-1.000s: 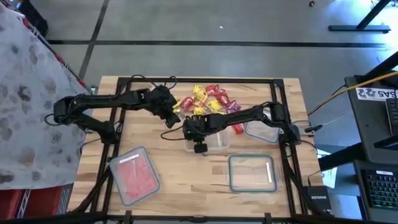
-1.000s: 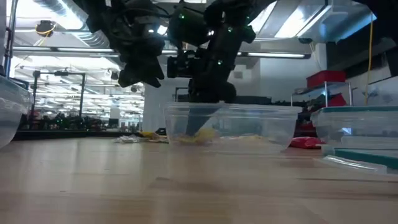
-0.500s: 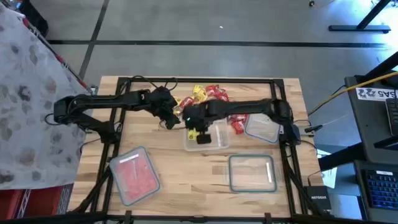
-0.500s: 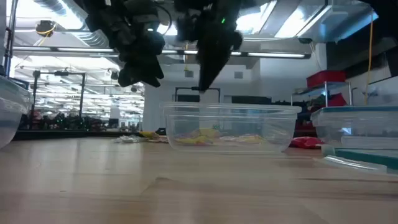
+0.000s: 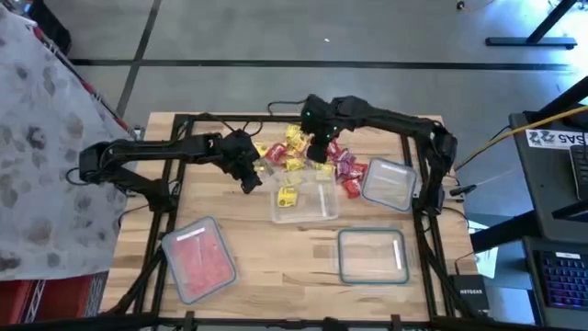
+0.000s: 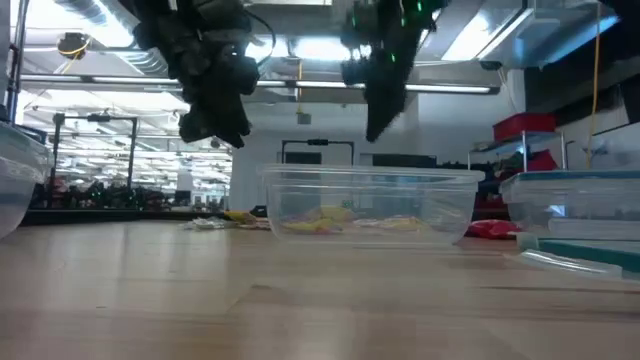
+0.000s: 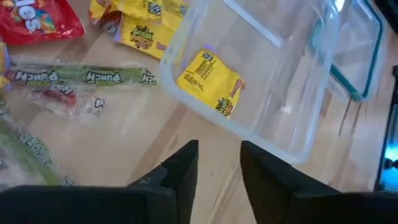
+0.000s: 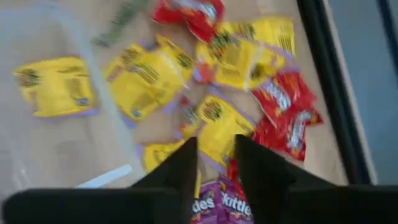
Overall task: Sort candy
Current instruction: Put the yellow candy into the open transparent container
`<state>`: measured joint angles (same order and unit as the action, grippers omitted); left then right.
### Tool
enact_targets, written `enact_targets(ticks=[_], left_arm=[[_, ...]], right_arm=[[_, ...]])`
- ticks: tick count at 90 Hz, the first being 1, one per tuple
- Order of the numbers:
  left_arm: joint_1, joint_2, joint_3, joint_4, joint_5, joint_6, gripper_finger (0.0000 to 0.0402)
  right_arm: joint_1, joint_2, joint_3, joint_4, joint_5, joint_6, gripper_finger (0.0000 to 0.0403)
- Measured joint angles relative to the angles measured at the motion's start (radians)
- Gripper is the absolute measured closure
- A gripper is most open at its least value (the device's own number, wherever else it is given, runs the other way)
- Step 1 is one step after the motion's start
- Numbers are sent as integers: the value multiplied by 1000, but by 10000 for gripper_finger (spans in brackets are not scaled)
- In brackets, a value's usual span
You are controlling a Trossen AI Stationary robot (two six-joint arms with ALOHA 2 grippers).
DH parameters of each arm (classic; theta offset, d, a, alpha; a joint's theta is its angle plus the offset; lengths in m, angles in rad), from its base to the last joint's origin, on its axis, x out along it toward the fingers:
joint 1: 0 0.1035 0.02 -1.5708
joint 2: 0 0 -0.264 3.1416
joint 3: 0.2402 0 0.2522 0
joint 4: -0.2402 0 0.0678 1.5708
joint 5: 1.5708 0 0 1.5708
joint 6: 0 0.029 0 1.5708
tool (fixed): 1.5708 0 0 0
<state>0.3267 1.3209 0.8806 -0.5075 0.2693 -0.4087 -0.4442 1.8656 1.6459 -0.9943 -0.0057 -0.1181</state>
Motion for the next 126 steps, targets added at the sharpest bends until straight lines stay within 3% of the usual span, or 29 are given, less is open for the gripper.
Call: enact_targets(ticks=[12,23,39,64,79,95,118,126], left_arm=[[0,0,0,-13,0,-8,298],[0,0,0,-14,0,-10,298],[0,0,0,-13,0,-17,298],[1,0,0,-11,-7,-18,298],[1,0,0,-11,-19,-22,298],[1,0,0,-9,-19,-21,298],[1,0,0,-17,-19,-24,298],[1,0,0,-35,-19,-28,298]], right_arm=[[-46,2,-122,48,-38,-5,194],[-44,2,-241,106,-109,-62,162],[-17,2,-371,218,-94,-75,155],[20,2,-438,294,-174,-130,155],[64,2,-466,314,-105,-155,157],[101,2,-471,328,-48,-148,210],[113,1,-470,339,-39,-79,374],[113,1,-455,316,-38,-63,393]])
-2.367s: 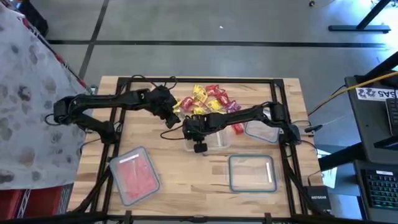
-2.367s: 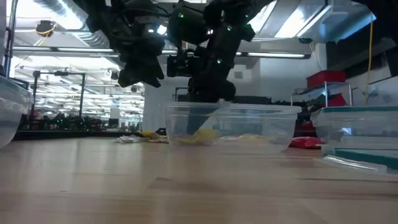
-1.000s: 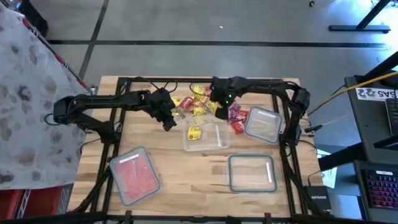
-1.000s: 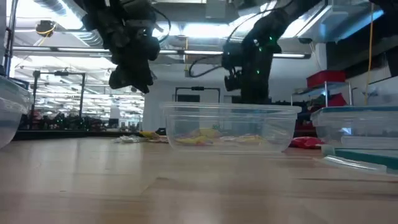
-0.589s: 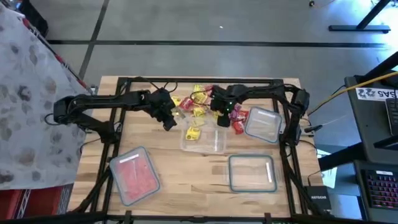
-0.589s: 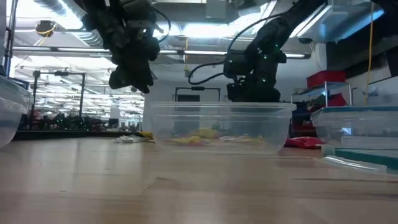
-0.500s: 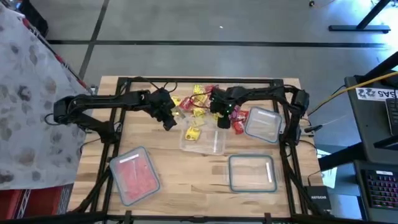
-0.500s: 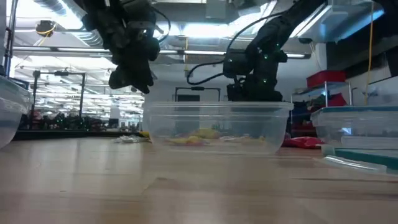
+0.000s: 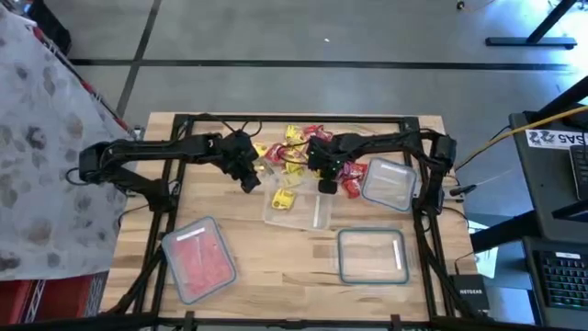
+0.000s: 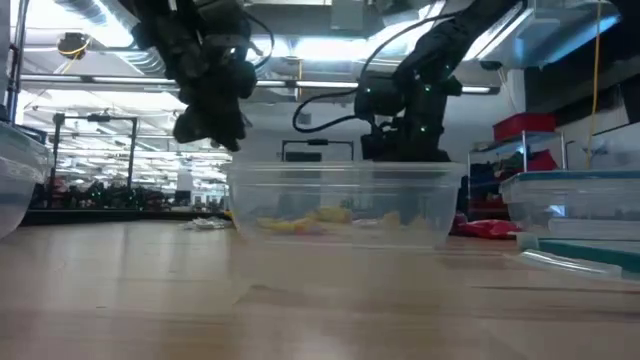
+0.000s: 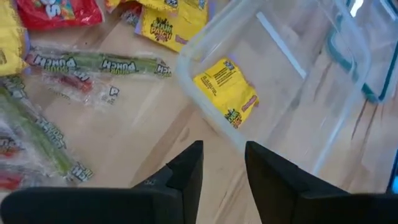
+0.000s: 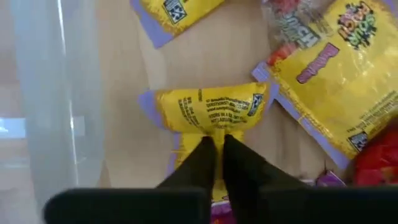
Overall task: Sort candy
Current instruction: Put the yellow candy into the open transparent container
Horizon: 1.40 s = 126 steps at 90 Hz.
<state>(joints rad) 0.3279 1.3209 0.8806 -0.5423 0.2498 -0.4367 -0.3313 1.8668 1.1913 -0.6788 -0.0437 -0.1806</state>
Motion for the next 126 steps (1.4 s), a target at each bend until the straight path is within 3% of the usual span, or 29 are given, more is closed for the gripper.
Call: enact_targets(ticks=[16,38,44,55,65,73,84,101,113,126], left_arm=[[0,0,0,-57,0,-1,298],[-1,0,0,-198,-23,-12,298],[-2,0,0,-243,-28,-12,298],[-23,0,-16,-255,-30,-21,298],[-56,12,-65,-164,-10,-73,298],[-86,33,-131,-41,56,-121,298],[-126,70,-200,177,109,-245,298],[-140,112,-214,403,106,-353,298],[-138,104,-214,430,37,-333,298],[-128,96,-214,391,64,-343,298]], right_arm=[[-2,-3,64,-56,39,6,401],[-3,-47,242,-215,184,0,402],[2,-47,319,-274,151,17,402],[29,-50,414,-276,-24,106,402],[84,-50,419,-209,-181,214,402],[142,-30,395,-131,-246,263,403],[219,36,387,-81,-251,278,403],[260,143,387,-49,-234,283,403],[245,181,385,15,-263,305,403],[218,182,387,46,-263,300,403]])
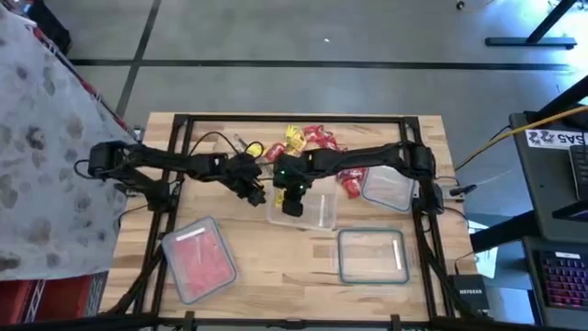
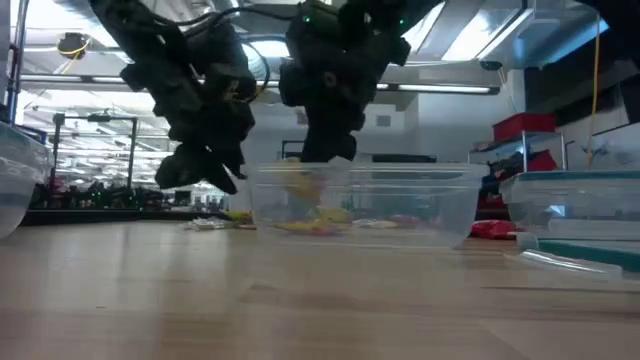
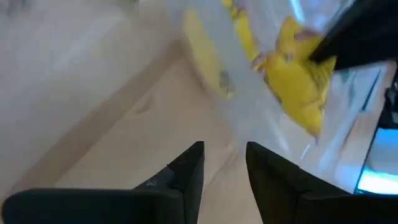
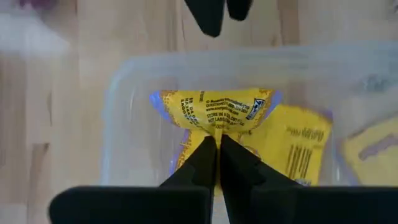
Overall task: Sort candy
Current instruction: Put the yellow candy into the open transparent container
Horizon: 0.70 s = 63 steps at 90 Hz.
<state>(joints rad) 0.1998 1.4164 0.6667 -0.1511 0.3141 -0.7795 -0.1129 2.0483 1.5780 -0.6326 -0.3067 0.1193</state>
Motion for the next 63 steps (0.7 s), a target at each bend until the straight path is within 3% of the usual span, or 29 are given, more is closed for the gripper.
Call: enact_targets(ticks=[30,52,63], left_arm=[[-24,-5,0,-19,20,-2,298],[-24,-5,0,-24,15,2,298],[-24,-5,0,-25,15,3,298]], right_arm=[[-19,0,0,-15,154,-39,402],[-18,20,0,-28,157,10,400],[-18,29,0,-21,159,53,373]])
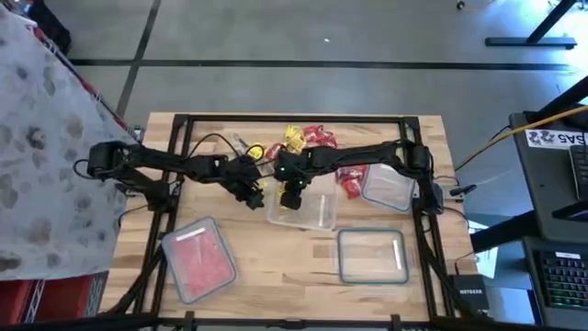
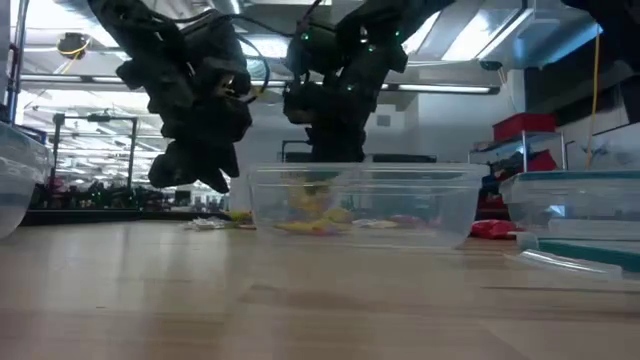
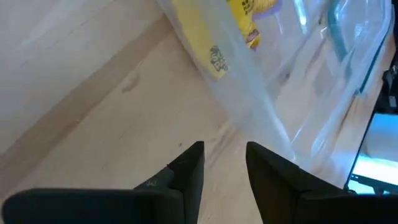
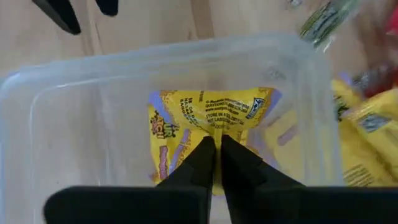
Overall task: Sort candy
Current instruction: Put the yellow candy into the open transparent container, then put the yellow candy into the rectangular transparent bin
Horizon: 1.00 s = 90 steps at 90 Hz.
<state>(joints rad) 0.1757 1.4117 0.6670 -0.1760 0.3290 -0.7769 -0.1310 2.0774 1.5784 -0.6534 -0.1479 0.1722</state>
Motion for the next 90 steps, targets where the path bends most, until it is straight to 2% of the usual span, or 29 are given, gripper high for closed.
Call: enact_targets(ticks=[20,31,40,57,75,90], left_arm=[[2,0,0,3,-12,5,298],[2,0,0,1,-12,3,298],[2,0,0,1,-12,1,298],[3,0,0,6,-27,-1,298],[20,0,0,9,-31,-7,298],[23,0,0,8,-27,-18,298]], right_arm=[[0,3,0,21,-36,11,269],[-11,-25,12,-20,-69,8,232],[-38,-75,65,-79,-45,-23,218],[-141,-130,131,-138,69,-78,214],[-252,-90,93,-140,-5,-30,208],[-246,-17,83,-89,-67,6,160]])
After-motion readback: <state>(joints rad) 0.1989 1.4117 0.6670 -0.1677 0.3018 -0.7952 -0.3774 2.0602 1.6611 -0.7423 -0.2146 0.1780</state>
